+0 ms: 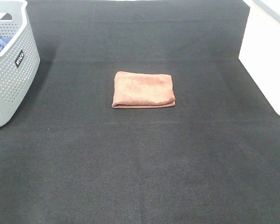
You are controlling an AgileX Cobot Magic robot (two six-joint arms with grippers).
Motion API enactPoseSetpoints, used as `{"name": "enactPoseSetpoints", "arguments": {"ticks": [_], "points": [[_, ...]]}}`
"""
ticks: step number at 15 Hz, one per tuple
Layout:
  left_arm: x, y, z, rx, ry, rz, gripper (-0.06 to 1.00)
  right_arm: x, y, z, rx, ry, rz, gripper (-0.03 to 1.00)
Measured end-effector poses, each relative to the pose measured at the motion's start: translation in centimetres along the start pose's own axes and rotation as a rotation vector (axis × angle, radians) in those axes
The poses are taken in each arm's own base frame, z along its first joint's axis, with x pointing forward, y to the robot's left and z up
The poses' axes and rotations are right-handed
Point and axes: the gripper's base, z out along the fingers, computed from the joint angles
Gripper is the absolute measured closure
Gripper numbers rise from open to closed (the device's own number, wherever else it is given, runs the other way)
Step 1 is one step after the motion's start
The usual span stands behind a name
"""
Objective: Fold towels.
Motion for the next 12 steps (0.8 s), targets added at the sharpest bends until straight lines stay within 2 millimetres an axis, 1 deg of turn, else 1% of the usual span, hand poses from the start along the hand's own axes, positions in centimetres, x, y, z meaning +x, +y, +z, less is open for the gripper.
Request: {"name": "enactPoseSetpoints", "arguments": {"ticks": [9, 11, 12], "points": [[-0.01, -0.07, 0.00, 0.007, -0.001, -0.005, 0.21, 0.01, 0.00, 0.02, 0.000, 0.000, 0.000, 0.15], [-0.03, 0.08, 0.02, -0.036, -0.002, -0.039, 0.21, 0.01, 0.00, 0.02, 0.001, 0.000, 0.001, 0.15], [0.02, 0.23, -0.10, -0.094, -0.014, -0.082, 0.21, 0.00, -0.02, 0.04, 0.014, -0.001, 0.012, 0.15]]}}
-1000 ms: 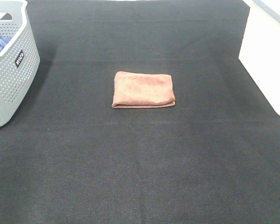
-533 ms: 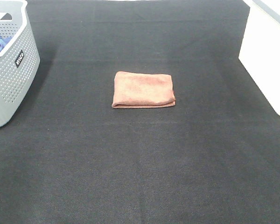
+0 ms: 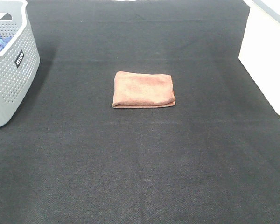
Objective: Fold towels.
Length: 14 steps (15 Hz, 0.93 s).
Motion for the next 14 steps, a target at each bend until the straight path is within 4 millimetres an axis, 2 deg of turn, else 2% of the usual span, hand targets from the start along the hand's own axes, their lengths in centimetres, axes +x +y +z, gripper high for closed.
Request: {"name": "enactPoseSetpoints", "arguments": {"ticks": [5, 9, 14], "points": [[1.4, -0.3, -2.1, -0.124, -0.174, -0.054, 0.21, 0.0, 0.0, -0.1, 0.076, -0.018, 0.065, 0.15], [1.6, -0.4, -2.3, -0.126, -0.194, -0.051, 0.21, 1.0, 0.4, -1.5, 0.084, -0.133, 0.044, 0.15], [1.6, -0.4, -2.3, -0.126, -0.194, -0.051, 0.21, 1.2, 0.4, -1.7, 0.085, -0.152, 0.041, 0.15]]}}
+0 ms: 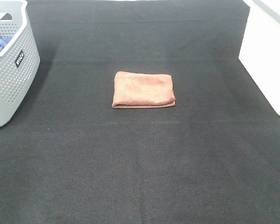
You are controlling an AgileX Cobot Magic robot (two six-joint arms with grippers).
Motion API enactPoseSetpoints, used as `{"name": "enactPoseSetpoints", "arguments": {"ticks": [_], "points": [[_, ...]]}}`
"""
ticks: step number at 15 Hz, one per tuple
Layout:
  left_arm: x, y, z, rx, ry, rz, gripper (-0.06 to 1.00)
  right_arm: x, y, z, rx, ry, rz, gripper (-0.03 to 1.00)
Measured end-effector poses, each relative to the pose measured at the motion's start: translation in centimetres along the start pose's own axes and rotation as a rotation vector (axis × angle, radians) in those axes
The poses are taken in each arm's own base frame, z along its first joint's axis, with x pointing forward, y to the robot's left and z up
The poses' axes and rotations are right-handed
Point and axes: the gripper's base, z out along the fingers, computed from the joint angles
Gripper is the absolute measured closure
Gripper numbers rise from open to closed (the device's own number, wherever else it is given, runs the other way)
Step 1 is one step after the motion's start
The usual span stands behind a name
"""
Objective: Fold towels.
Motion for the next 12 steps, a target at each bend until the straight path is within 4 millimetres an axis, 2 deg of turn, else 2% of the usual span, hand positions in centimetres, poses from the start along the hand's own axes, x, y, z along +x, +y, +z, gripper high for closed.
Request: {"name": "enactPoseSetpoints", "arguments": {"ticks": [12], "points": [[0.00, 0.00, 0.00, 0.000, 0.000, 0.002, 0.21, 0.00, 0.01, 0.00, -0.001, 0.000, 0.000, 0.15]]}}
